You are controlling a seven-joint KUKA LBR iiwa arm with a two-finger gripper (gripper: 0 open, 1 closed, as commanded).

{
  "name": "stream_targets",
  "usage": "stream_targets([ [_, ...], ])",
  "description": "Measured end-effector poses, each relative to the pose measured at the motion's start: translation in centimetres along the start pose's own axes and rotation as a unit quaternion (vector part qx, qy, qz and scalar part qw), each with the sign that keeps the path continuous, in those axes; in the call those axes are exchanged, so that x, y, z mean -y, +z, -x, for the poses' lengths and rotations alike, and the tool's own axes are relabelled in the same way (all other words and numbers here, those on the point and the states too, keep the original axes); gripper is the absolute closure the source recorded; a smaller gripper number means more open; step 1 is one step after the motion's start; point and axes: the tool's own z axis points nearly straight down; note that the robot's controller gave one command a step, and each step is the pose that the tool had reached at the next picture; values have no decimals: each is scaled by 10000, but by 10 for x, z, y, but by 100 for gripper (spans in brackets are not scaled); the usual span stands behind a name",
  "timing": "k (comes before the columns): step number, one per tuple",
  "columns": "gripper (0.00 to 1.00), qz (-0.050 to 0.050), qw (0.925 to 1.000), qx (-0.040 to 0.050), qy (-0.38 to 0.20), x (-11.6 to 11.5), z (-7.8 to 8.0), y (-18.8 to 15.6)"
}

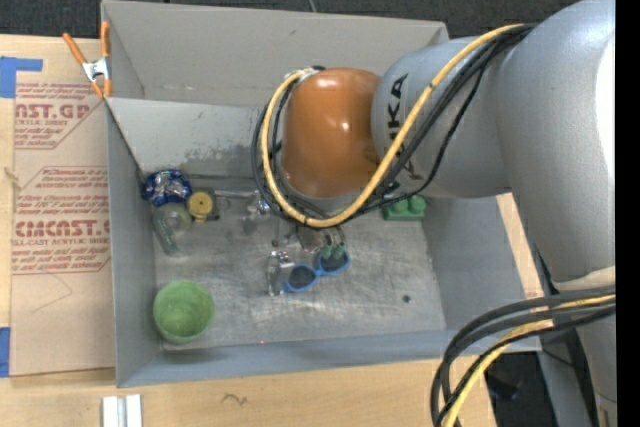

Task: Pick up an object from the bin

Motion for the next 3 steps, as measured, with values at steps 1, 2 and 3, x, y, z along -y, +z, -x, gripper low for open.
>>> stream_targets([
  [1,0,8,9983,23,-589,59,-27,41],
  [2,100,15,9982,36,-604,56,-25,38],
  [3,100,-12,9779,79,-2087,57,-37,-189],
])
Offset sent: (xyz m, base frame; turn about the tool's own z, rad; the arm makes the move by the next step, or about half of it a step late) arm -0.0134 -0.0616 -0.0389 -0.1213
